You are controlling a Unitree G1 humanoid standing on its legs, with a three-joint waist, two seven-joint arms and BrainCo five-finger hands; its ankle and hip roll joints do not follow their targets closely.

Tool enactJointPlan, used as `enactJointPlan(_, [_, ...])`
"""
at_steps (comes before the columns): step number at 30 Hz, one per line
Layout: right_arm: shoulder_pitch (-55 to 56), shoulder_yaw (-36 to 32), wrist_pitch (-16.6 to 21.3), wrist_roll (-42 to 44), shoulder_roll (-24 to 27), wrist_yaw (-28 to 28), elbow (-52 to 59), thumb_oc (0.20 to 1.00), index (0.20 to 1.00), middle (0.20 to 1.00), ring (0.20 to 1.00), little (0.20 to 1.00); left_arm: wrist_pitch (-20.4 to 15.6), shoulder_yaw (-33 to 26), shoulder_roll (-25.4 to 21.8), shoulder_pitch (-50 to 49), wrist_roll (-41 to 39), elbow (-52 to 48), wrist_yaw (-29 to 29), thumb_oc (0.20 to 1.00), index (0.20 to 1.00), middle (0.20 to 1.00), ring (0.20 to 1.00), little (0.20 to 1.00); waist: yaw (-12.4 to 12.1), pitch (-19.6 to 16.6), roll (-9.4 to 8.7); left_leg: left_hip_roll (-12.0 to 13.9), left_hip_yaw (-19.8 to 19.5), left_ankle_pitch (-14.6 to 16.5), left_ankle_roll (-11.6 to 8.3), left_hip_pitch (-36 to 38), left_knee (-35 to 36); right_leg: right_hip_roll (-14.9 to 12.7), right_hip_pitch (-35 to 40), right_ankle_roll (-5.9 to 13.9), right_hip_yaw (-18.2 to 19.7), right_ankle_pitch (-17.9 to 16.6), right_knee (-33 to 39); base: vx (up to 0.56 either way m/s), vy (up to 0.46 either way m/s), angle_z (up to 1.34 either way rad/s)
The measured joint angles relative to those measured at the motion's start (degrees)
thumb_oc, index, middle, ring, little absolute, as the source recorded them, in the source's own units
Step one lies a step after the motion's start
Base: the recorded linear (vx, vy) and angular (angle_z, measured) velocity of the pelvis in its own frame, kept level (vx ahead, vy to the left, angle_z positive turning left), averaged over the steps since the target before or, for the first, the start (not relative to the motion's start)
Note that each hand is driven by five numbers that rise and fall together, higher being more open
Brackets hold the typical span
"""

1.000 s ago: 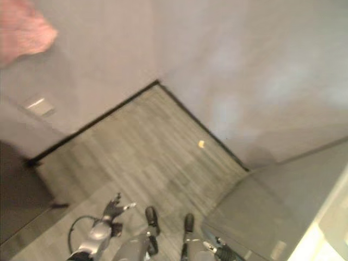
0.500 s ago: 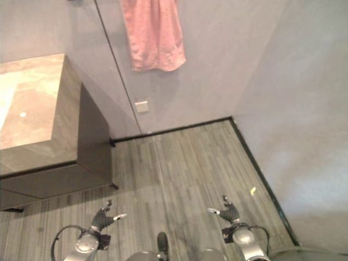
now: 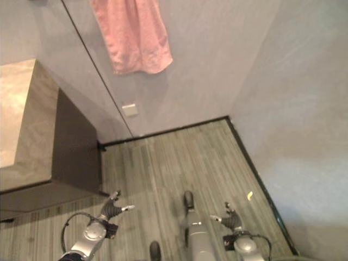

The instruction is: Put brush and paste in cup on sink, flatten towel.

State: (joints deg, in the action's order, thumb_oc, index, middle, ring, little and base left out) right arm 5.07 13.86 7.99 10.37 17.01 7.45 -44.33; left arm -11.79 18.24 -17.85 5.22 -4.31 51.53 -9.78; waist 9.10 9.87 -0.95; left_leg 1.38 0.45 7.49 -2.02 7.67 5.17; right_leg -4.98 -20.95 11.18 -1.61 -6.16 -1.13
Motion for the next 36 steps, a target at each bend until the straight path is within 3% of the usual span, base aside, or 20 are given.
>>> enactJointPlan(4, [-2.1,-1.5,0.7,0.0,1.4,-0.1,-3.4,1.000,1.000,1.000,1.000,1.000,-0.1,1.1,1.8,0.3,0.6,0.4,0.6,1.000,1.000,1.000,1.000,1.000,2.2,-0.8,2.46,3.5,-0.9,-1.0,-1.32,1.4,-3.2,5.8,4.1,-3.21,-0.4,-0.7,-1.2,0.38,-0.193,0.57])
enactJointPlan(5, [-2.2,-2.1,0.4,0.0,2.0,-0.1,-4.9,1.000,1.000,1.000,1.000,1.000,-0.1,1.3,3.3,1.6,0.7,2.0,1.1,1.000,1.000,1.000,1.000,1.000,2.4,-1.3,0.71,4.2,-1.0,-2.2,-3.12,1.0,-9.2,6.8,6.9,-6.74,-0.5,1.4,-1.9,0.46,-0.288,0.81])
enactJointPlan(8, [-3.3,-1.3,1.0,0.0,3.8,-0.1,-3.9,1.000,1.000,1.000,1.000,1.000,-0.2,1.8,4.1,1.5,0.4,3.3,1.2,1.000,1.000,1.000,1.000,1.000,0.5,-3.5,0.32,5.3,-3.4,-3.5,-8.06,-10.2,-30.0,8.5,8.6,-8.15,-2.0,2.4,-1.3,0.26,-0.238,0.03])
enactJointPlan(9, [-3.9,-1.1,0.8,-0.1,4.4,-0.2,-4.1,1.000,1.000,1.000,1.000,1.000,0.1,1.4,4.5,1.5,0.3,4.4,1.2,1.000,1.000,1.000,1.000,1.000,0.4,-3.6,1.48,6.5,-5.5,-4.0,-9.32,-13.3,-36.4,9.3,7.0,-9.98,-2.6,5.4,-6.8,0.24,-0.215,0.32])
enactJointPlan(10, [-3.0,-1.0,0.6,-0.1,5.0,-0.1,-4.3,1.000,1.000,1.000,1.000,1.000,0.3,2.3,4.3,3.1,0.3,4.8,1.1,1.000,1.000,1.000,1.000,1.000,0.9,-3.3,0.22,5.2,-6.2,-6.4,-12.07,-20.0,-48.9,9.0,6.5,-16.96,-3.0,9.5,-12.3,0.28,-0.183,0.41])
enactJointPlan(14, [-5.5,1.8,0.5,-0.5,4.3,0.2,-4.8,1.000,1.000,1.000,1.000,1.000,0.8,2.8,4.3,3.9,0.2,5.8,0.7,1.000,1.000,1.000,1.000,1.000,-0.6,-2.1,-1.86,6.9,11.0,-4.4,-7.67,-25.4,-41.7,8.8,12.6,-14.80,-2.4,8.0,-4.9,0.33,-0.036,0.23])
enactJointPlan(16, [-6.2,2.6,0.4,-1.7,4.3,0.3,-4.6,1.000,1.000,1.000,1.000,1.000,0.8,3.0,4.9,4.7,0.2,5.2,-0.1,1.000,1.000,1.000,1.000,1.000,-0.6,0.6,0.07,7.4,13.3,-6.1,-5.42,-25.0,-27.1,9.2,13.9,-1.35,-3.9,10.3,-6.6,0.27,0.094,-0.02])
enactJointPlan(17, [-6.9,2.8,0.6,-2.2,5.1,0.3,-3.5,1.000,1.000,1.000,1.000,1.000,0.6,2.6,5.1,4.3,0.2,4.9,-0.4,1.000,1.000,1.000,1.000,1.000,-2.1,1.1,2.15,9.4,10.6,-6.9,-6.04,-25.4,-23.0,9.5,10.6,-12.06,-3.6,13.7,-15.0,0.15,0.077,-0.39])
enactJointPlan(18, [-5.9,3.2,0.8,-2.3,6.0,0.5,-2.2,1.000,1.000,1.000,1.000,1.000,0.4,2.8,5.1,3.7,0.3,5.1,-0.6,1.000,1.000,1.000,1.000,1.000,-1.9,-0.2,0.28,8.7,9.1,-8.1,-7.66,-24.5,-17.1,7.6,9.0,-15.49,-1.8,16.2,-16.1,0.39,0.226,-0.09])
enactJointPlan(19, [-6.6,3.1,0.5,-2.3,5.6,1.4,-3.6,1.000,1.000,1.000,1.000,1.000,0.7,3.3,5.0,3.6,0.3,5.2,-0.6,1.000,1.000,1.000,1.000,1.000,-0.7,0.0,2.89,9.6,8.9,-9.4,-5.87,-26.7,-15.7,9.4,11.6,-15.18,-2.0,14.8,-12.9,0.50,0.300,-0.02])
enactJointPlan(21, [-7.9,3.8,0.1,-3.4,5.4,1.4,-6.7,1.000,1.000,1.000,1.000,1.000,0.4,1.8,4.3,3.7,-0.2,5.5,-1.1,1.000,1.000,1.000,1.000,1.000,-2.9,1.2,3.95,7.1,2.6,-11.6,-3.70,-23.6,-5.9,10.5,12.7,-1.12,1.4,11.3,-11.3,0.39,0.280,-0.54])
enactJointPlan(24, [-7.0,5.9,-0.2,-6.1,5.7,1.2,-4.8,1.000,1.000,1.000,1.000,1.000,0.7,-0.3,2.8,3.7,-1.9,5.8,-1.3,1.000,1.000,1.000,1.000,1.000,-3.0,2.3,3.11,9.2,6.6,-14.0,-4.16,-23.0,-4.9,13.0,18.2,-14.12,4.8,13.6,-7.6,0.32,0.288,-0.21])
enactJointPlan(26, [-7.6,5.9,-0.8,-6.8,4.8,1.2,-4.7,1.000,1.000,1.000,1.000,1.000,0.8,1.0,1.6,3.8,-1.8,5.9,-1.2,1.000,1.000,1.000,1.000,1.000,-4.1,2.6,1.15,8.2,9.4,-13.6,-3.50,-23.9,-8.8,12.8,21.2,-10.81,6.7,13.7,-4.1,0.33,0.373,-0.22])
enactJointPlan(28, [-8.9,4.5,-0.9,-6.9,3.5,1.0,-6.4,1.000,1.000,1.000,1.000,1.000,0.8,1.4,1.4,3.7,-1.1,6.0,-1.2,1.000,1.000,1.000,1.000,1.000,-3.9,3.2,0.82,1.1,11.0,-11.6,1.89,-24.2,-13.1,13.3,19.6,1.63,5.7,10.7,-9.3,0.18,0.241,-0.18])
enactJointPlan(29, [-7.8,3.3,-0.9,-6.8,3.5,1.1,-5.7,1.000,1.000,1.000,1.000,1.000,0.7,2.7,0.9,2.2,-0.4,5.8,-1.3,1.000,1.000,1.000,1.000,1.000,-4.1,2.7,2.81,-0.1,12.8,-16.1,10.02,-20.2,-7.6,15.2,18.2,-0.92,4.8,12.5,-15.8,0.18,0.364,-0.64])
enactJointPlan(30, [-7.4,3.2,-0.7,-6.9,3.6,1.1,-5.2,1.000,1.000,1.000,1.000,1.000,1.2,2.8,0.2,0.8,0.3,6.3,-1.2,1.000,1.000,1.000,1.000,1.000,-3.9,1.5,1.93,0.0,14.6,-11.4,11.33,-15.8,-5.5,8.8,17.9,-6.92,3.2,19.4,-20.3,0.20,0.450,-0.62])
enactJointPlan(31, [-7.6,3.2,-0.5,-6.9,3.0,1.1,-4.7,1.000,1.000,1.000,1.000,1.000,0.5,2.8,-0.7,1.5,0.5,8.1,-1.1,1.000,1.000,1.000,1.000,1.000,-3.7,0.7,-0.19,-2.0,16.5,-8.8,9.67,-17.4,-10.5,0.0,18.0,-2.28,5.5,15.9,-11.6,0.16,0.489,-0.41])
enactJointPlan(32, [-8.5,3.1,-0.9,-6.9,1.0,1.0,-6.2,1.000,1.000,1.000,1.000,1.000,0.4,1.4,-2.4,3.1,0.5,8.6,-1.2,1.000,1.000,1.000,1.000,1.000,-3.2,0.6,-1.65,-0.1,18.8,-4.6,10.74,-22.6,-20.8,-0.1,20.3,-1.28,5.9,14.4,-9.2,0.07,0.328,-0.40])
enactJointPlan(34, [-8.4,5.1,-0.9,-7.0,0.7,1.1,-5.9,1.000,1.000,1.000,1.000,1.000,0.3,0.0,-2.1,2.3,0.5,8.8,-1.2,1.000,1.000,1.000,1.000,1.000,-5.2,-1.6,-0.56,0.0,19.6,-7.4,7.58,-20.0,-9.2,1.2,17.4,-1.04,5.0,13.7,-10.3,0.15,0.334,-0.88])
enactJointPlan(36, [-7.5,5.6,-0.8,-6.9,0.7,1.0,-5.1,1.000,1.000,1.000,1.000,1.000,0.3,0.0,-2.0,2.8,0.7,9.1,-1.2,1.000,1.000,1.000,1.000,1.000,-4.6,-1.6,-0.57,-1.1,18.8,-8.5,8.37,-18.0,-5.6,1.0,16.9,-1.26,3.1,13.5,-12.3,0.16,0.223,-0.20])
